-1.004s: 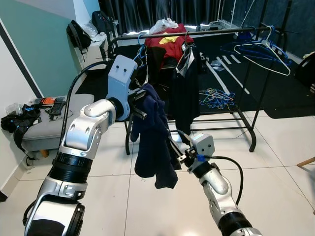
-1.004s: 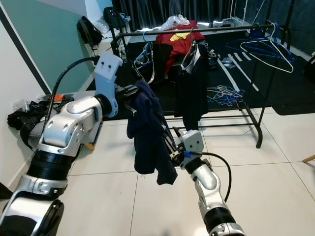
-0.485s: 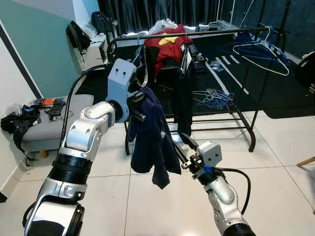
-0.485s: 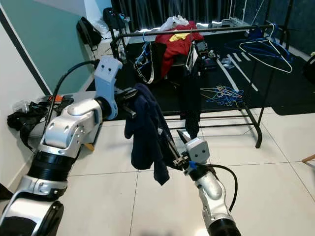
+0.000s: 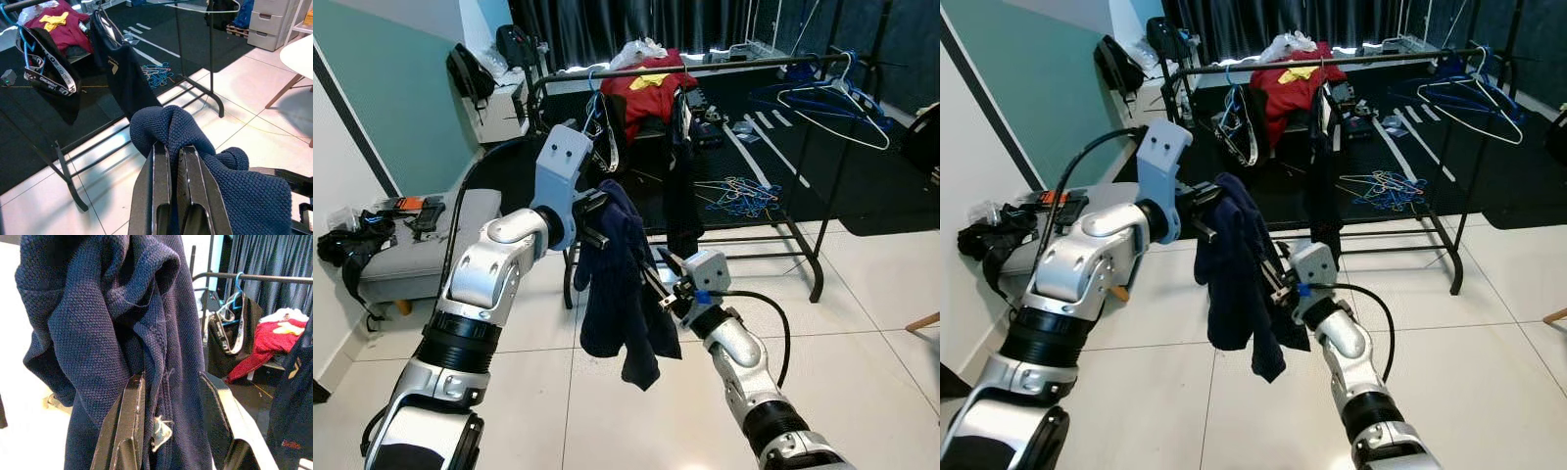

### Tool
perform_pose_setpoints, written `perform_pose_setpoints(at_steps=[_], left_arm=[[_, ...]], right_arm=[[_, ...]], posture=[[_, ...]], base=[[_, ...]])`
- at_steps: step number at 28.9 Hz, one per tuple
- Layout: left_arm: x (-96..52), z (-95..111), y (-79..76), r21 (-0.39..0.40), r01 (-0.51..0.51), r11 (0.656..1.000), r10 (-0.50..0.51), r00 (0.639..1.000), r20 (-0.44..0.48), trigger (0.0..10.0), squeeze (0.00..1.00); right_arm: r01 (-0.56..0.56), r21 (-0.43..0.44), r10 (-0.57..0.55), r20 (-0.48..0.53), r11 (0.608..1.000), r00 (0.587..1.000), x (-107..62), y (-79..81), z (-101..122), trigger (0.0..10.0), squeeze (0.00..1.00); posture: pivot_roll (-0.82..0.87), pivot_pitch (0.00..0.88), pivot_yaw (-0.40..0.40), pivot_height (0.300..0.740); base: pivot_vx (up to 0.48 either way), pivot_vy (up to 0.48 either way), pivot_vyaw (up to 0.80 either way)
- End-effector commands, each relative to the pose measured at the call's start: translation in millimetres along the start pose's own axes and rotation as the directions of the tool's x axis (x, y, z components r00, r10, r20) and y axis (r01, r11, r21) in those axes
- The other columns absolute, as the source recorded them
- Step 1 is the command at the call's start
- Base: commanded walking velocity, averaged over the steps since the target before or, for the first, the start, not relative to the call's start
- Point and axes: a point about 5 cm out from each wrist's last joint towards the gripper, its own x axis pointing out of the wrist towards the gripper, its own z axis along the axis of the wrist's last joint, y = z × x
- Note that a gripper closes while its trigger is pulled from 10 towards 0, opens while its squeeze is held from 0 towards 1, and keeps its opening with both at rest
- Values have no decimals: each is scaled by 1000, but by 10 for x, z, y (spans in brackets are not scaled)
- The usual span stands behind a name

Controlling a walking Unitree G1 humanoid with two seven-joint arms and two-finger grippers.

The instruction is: Hang hanger

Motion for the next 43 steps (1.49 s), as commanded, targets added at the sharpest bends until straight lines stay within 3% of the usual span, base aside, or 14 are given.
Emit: perform_pose_setpoints(at_steps=[1, 9, 11, 12, 13, 15, 25, 35, 36, 37, 38, 39, 40, 43], left_arm=[[-28, 19, 22, 6, -7, 1000, 7, 1000, 11, 10000, 0], [-12, 44, 6, 8, -2, 1000, 2, 1000, 14, 10000, 0], [-9, 46, 1, 8, 0, 1000, 0, 1000, 14, 10000, 0], [-8, 47, -2, 8, 1, 1000, -1, 1000, 14, 10000, 0], [-7, 48, -3, 9, 2, 1000, -2, 1000, 15, 10000, 0], [-6, 52, -2, 9, 2, 1000, -3, 1000, 15, 10000, 0], [-16, 88, 22, 17, 3, 1000, -4, 1000, 20, 10000, 0], [-23, 81, 43, 23, -4, 1000, 3, 1000, 18, 10000, 0], [-24, 82, 41, 24, -4, 1000, 4, 1000, 19, 10000, 0], [-24, 82, 41, 24, -4, 1000, 4, 1000, 19, 10000, 0], [-26, 86, 29, 26, -4, 1000, 3, 1000, 22, 10000, 0], [-26, 86, 29, 26, -4, 1000, 3, 1000, 22, 10000, 0], [-24, 103, 15, 20, -4, 1000, 4, 1000, 28, 10000, 0], [-18, 125, 10, 7, -5, 1000, 5, 999, 37, 10000, 0]], right_arm=[[-43, 16, 44, -17, 999, 999, 62, 63, 0, 10000, 0], [-94, 40, 96, -57, 995, 994, 43, 101, -52, 10000, 0], [-92, 42, 94, -65, 995, 993, 36, 90, -65, 9216, 0], [-88, 46, 91, -74, 995, 993, 33, 76, -78, 3137, 0], [-84, 50, 88, -81, 995, 993, 31, 64, -87, 471, 0], [-79, 55, 84, -90, 995, 992, 36, 52, -97, 0, 0], [16, 105, 3, -177, 994, 984, -12, -50, -206, 275, 0], [37, 116, -21, -136, 993, 991, -12, -78, -167, 0, 0], [19, 124, -6, -103, 992, 995, -11, -38, -149, 9686, 0], [19, 124, -6, -103, 992, 995, -11, -38, -149, 9686, 0], [2, 124, 7, -75, 992, 997, -17, 1, -135, 10000, 537], [2, 124, 7, -75, 992, 997, -17, 1, -135, 10000, 537], [-4, 128, 11, -52, 992, 999, -30, 25, -124, 10000, 898], [-1, 119, 7, -45, 993, 999, -42, 42, -119, 10000, 867]], posture=[[59, 0, 110, 740], [60, 0, 113, 740], [60, 0, 113, 740], [60, 0, 113, 740], [60, 0, 113, 740], [63, 0, 114, 740], [64, 0, 113, 740], [63, 0, 113, 740], [64, 0, 113, 740], [64, 0, 113, 740], [63, 0, 108, 740], [63, 0, 108, 740], [56, 0, 93, 740], [47, 30, 89, 740]], base=[[0, 0, 0], [0, 0, 0], [0, 0, 0], [0, 0, 0], [0, 0, 0], [0, 0, 0], [0, 0, 0], [0, 0, 0], [0, 0, 0], [0, 0, 0], [0, 0, 0], [0, 0, 0], [0, 0, 0], [0, 0, 0]])
